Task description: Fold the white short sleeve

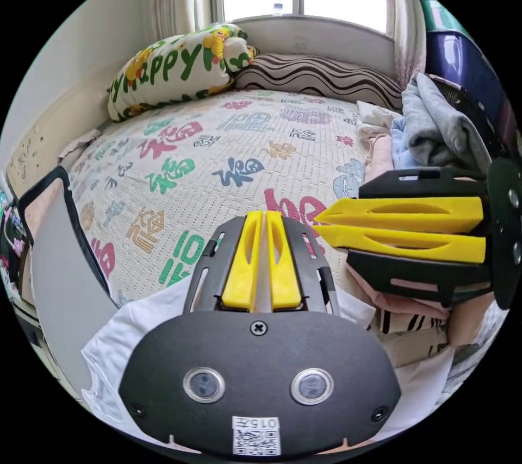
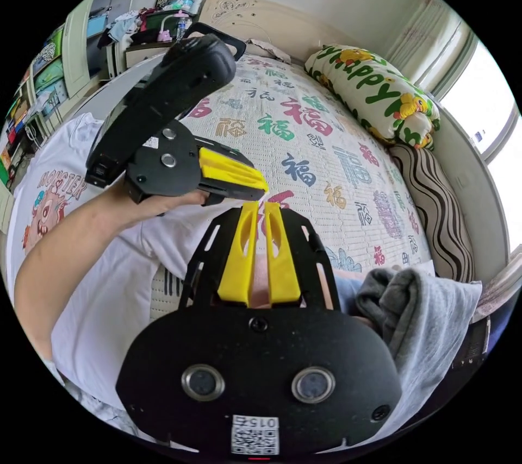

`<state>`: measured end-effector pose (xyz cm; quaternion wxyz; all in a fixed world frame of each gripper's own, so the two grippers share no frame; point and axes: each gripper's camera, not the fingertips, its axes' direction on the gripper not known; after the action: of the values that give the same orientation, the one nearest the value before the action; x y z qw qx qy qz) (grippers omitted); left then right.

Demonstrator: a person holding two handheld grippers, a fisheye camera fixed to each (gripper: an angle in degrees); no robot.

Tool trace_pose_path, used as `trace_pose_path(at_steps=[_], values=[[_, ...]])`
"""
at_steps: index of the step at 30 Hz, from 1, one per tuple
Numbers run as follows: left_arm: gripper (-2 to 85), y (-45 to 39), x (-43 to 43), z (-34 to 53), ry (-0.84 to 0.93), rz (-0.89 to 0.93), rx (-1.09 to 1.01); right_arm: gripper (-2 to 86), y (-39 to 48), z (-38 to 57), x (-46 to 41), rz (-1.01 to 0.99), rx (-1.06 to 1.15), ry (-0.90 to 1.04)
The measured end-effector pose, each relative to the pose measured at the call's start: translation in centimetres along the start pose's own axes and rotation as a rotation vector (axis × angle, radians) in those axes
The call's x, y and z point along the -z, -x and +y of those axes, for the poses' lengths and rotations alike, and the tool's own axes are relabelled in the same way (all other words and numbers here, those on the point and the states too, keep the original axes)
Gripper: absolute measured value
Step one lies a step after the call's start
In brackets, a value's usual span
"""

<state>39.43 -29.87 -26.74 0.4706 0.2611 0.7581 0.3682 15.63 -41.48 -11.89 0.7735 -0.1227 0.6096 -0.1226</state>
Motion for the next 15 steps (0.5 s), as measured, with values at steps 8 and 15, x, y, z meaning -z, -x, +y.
trace_pose_path(at_steps=[8, 15], values=[[9.2, 2.2, 2.9, 0.7, 0.006, -0.117, 0.094, 8.8, 0.5, -0.5, -1.3, -0.117, 0.093, 0.091], [7.2, 2.8, 8.4, 7.7, 0.099, 0.094, 0.109, 8.4, 2.1, -0.9, -3.5, -0.169, 0.226, 0.256]])
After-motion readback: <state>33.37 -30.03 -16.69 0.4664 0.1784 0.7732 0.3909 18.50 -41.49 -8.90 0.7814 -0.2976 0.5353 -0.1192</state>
